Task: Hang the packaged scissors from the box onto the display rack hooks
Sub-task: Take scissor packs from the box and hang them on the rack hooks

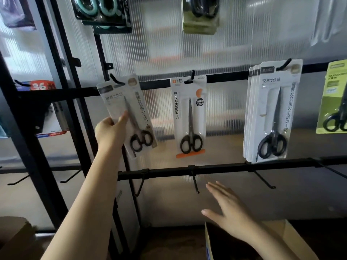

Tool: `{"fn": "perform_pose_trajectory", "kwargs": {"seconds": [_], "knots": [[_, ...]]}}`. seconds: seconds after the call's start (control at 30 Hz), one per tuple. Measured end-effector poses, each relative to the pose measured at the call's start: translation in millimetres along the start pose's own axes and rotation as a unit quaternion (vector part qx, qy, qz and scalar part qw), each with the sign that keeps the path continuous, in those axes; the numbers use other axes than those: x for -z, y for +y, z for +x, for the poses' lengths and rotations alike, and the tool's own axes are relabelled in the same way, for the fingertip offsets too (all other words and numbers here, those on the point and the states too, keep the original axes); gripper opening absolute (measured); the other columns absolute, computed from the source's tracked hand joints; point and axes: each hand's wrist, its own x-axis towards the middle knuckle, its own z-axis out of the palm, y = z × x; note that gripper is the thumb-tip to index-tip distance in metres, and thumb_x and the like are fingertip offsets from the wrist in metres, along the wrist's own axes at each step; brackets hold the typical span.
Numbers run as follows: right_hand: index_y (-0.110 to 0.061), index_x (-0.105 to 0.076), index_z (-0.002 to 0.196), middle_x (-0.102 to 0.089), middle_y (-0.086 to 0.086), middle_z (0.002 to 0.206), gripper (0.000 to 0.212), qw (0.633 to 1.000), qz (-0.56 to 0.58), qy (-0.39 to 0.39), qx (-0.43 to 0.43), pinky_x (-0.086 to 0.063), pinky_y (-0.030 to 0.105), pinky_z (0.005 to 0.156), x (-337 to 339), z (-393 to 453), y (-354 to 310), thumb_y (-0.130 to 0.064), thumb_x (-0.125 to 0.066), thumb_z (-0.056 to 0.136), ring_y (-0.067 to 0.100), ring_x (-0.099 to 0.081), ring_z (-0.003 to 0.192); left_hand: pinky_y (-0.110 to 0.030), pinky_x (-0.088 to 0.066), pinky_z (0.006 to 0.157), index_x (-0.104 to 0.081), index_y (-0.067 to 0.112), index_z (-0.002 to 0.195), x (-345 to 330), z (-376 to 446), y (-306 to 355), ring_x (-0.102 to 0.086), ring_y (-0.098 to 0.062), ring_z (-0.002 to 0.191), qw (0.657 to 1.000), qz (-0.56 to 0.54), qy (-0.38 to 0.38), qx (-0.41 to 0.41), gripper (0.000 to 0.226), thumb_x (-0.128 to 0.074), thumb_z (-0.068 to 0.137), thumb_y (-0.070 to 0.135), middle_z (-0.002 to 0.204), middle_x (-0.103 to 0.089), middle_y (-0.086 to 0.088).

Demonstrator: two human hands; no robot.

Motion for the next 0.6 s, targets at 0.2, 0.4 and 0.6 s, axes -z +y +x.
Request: {"fn": "perform_pose_trajectory", "kwargs": {"seconds": [0.2, 0.4, 0.6], "knots": [[-0.025, -0.006, 0.152, -0.003, -0.013, 0.158, 0.076, 0.999, -0.035, -0.023, -0.016, 0.002, 0.027, 0.118, -3.5, -9.4, 14.4, -0.054, -0.044, 0.093, 0.002, 0.006, 0.143, -0.032, -0.044, 0.094, -0.048, 0.013, 0.130, -11.8, -20.7, -32.6, -0.054, -0.019, 0.115, 0.997, 0.062, 0.043, 0.009, 0.062, -0.061, 0.083, 0.051, 0.123, -0.057, -0.003], [-0.019, -0.002, 0.152, 0.004, -0.008, 0.159, 0.073, 0.994, -0.089, -0.070, -0.001, 0.009, 0.026, 0.114, -20.8, -19.4, 31.1, -0.050, -0.038, 0.097, 0.008, 0.011, 0.145, -0.041, -0.022, 0.114, -0.033, -0.003, 0.139, -36.5, -120.9, -66.4, -0.030, -0.030, 0.135, 0.970, 0.076, 0.163, -0.160, 0.067, -0.055, 0.088, 0.035, 0.142, -0.037, -0.018], [-0.012, -0.004, 0.152, 0.006, 0.000, 0.160, 0.073, 0.966, -0.197, -0.165, 0.018, 0.012, 0.030, 0.113, -22.0, -52.1, 72.8, -0.045, -0.040, 0.098, 0.016, 0.013, 0.146, -0.036, -0.030, 0.107, -0.037, 0.009, 0.134, -70.8, -253.7, -124.7, -0.035, -0.014, 0.127, 0.956, 0.060, -0.004, -0.286, 0.054, -0.053, 0.086, 0.027, 0.132, -0.038, 0.003]]}}
